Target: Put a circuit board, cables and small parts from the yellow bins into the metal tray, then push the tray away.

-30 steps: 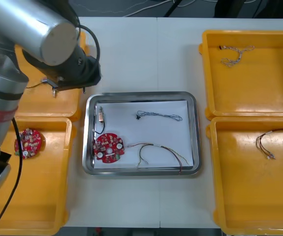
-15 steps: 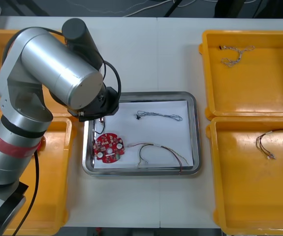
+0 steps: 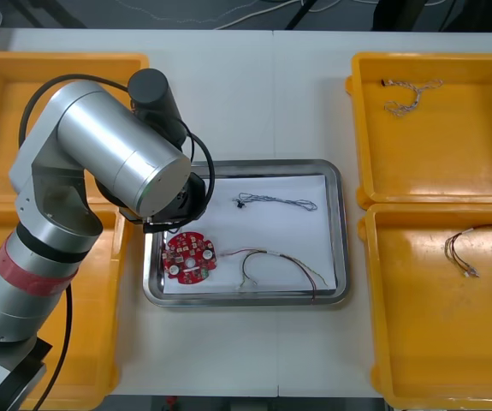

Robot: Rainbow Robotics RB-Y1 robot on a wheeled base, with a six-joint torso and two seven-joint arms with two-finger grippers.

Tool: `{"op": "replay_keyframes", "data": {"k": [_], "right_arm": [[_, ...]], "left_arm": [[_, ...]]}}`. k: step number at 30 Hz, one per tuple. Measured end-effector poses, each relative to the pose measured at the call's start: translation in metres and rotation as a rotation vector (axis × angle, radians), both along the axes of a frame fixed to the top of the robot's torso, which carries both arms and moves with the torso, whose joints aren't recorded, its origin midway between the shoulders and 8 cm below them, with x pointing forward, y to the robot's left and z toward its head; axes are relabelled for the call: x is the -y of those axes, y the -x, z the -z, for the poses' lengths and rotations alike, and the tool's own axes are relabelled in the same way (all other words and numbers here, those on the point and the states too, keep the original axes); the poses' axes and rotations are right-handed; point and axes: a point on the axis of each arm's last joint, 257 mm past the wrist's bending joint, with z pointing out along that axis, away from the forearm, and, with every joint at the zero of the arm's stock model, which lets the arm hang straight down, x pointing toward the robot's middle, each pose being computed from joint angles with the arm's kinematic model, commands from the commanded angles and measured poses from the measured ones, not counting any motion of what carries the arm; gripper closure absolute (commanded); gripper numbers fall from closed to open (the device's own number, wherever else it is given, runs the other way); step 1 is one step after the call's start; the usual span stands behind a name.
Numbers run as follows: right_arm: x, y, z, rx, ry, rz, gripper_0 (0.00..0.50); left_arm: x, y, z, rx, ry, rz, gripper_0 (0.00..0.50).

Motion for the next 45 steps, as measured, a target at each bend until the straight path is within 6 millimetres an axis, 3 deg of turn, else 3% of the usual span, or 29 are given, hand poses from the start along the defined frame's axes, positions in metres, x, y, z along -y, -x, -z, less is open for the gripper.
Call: {"op": "replay_keyframes", "data": {"k": [7,28,45], "right_arm": [[0.000,0.000,0.000,0.000,0.000,0.000,0.000],[0.000,0.000,0.000,0.000,0.000,0.000,0.000],[0.000,0.000,0.000,0.000,0.000,0.000,0.000]], "left_arm": [[0.000,-0.001,0.005,-0.009,-0.002,-0.002,0.500],[0.029,-0.003,0.017,0.006,0.009,0.104,0.500],[0.016,-0.042,0.013,0.025,-0.018,0.084,0.500]]}}
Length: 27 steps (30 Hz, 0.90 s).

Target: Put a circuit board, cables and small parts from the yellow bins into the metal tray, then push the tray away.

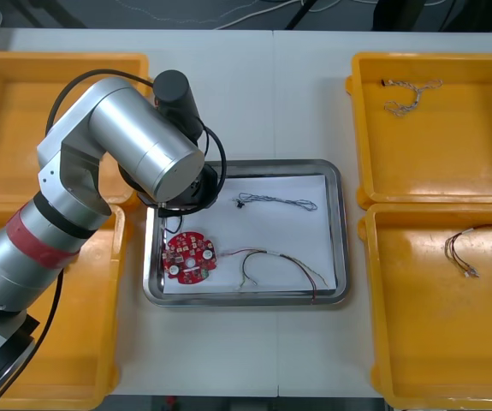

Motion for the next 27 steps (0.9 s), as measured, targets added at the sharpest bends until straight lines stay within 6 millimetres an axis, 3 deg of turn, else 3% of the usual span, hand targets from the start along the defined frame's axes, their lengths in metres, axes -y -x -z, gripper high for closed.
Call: {"op": "replay_keyframes", "data": {"k": [15,27], "right_arm": [[0.000,0.000,0.000,0.000,0.000,0.000,0.000],[0.000,0.000,0.000,0.000,0.000,0.000,0.000]], "left_arm": [[0.006,0.004,0.011,-0.019,-0.045,0.032,0.500],[-0.006,-0.001,0.018,-0.020,-0.072,0.002,0.500]]}}
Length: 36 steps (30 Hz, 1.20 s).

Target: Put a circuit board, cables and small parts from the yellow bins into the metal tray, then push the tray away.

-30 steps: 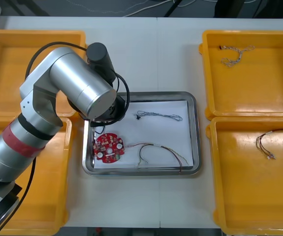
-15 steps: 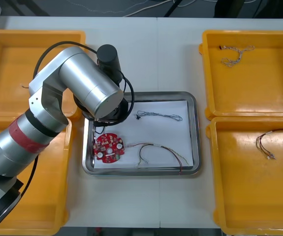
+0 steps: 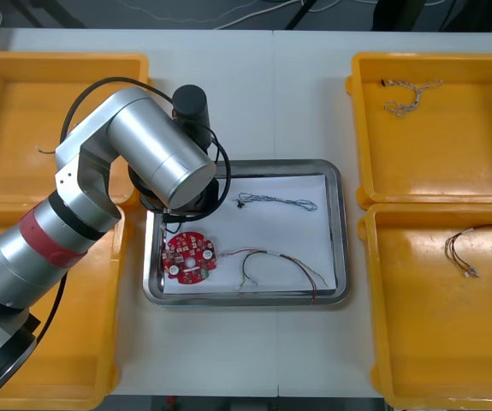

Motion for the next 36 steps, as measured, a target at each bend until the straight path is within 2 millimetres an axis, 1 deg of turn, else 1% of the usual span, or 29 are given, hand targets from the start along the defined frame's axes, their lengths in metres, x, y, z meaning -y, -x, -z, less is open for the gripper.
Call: {"op": "replay_keyframes", "data": {"k": [9,27,32,36], "right_arm": [[0.000,0.000,0.000,0.000,0.000,0.000,0.000],[0.000,0.000,0.000,0.000,0.000,0.000,0.000],[0.000,0.000,0.000,0.000,0.000,0.000,0.000],[0.000,0.000,0.000,0.000,0.000,0.000,0.000]], "left_arm": [[0.000,-0.003,0.002,0.007,0.000,-0.006,0.500],[0.020,0.000,0.003,0.002,0.029,0.016,0.500],[0.024,-0.005,0.004,0.018,0.044,0.018,0.500],[0.021,-0.009,0.006,0.024,0.040,0.009,0.500]]}}
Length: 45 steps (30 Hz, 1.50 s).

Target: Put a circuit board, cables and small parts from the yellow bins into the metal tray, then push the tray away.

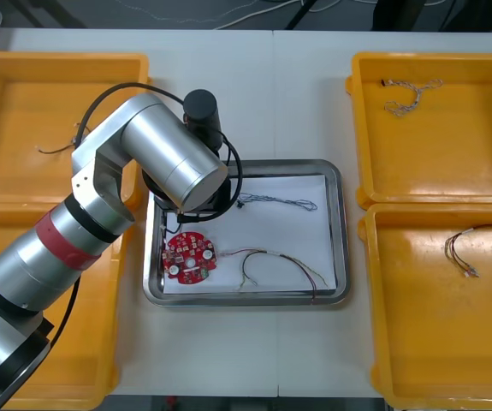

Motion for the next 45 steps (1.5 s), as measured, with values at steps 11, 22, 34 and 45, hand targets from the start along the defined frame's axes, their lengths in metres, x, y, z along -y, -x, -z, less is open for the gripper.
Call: {"op": "replay_keyframes", "data": {"k": [11,22,34,45], "right_arm": [[0.000,0.000,0.000,0.000,0.000,0.000,0.000],[0.000,0.000,0.000,0.000,0.000,0.000,0.000],[0.000,0.000,0.000,0.000,0.000,0.000,0.000],[0.000,0.000,0.000,0.000,0.000,0.000,0.000]], "left_arm": [[0.000,0.000,0.000,0.001,-0.001,-0.001,0.359],[-0.002,-0.001,0.000,0.003,-0.009,-0.006,0.051],[0.000,0.029,-0.014,-0.054,-0.033,0.015,0.046],[-0.008,0.041,-0.042,-0.083,0.040,0.035,0.046]]}}
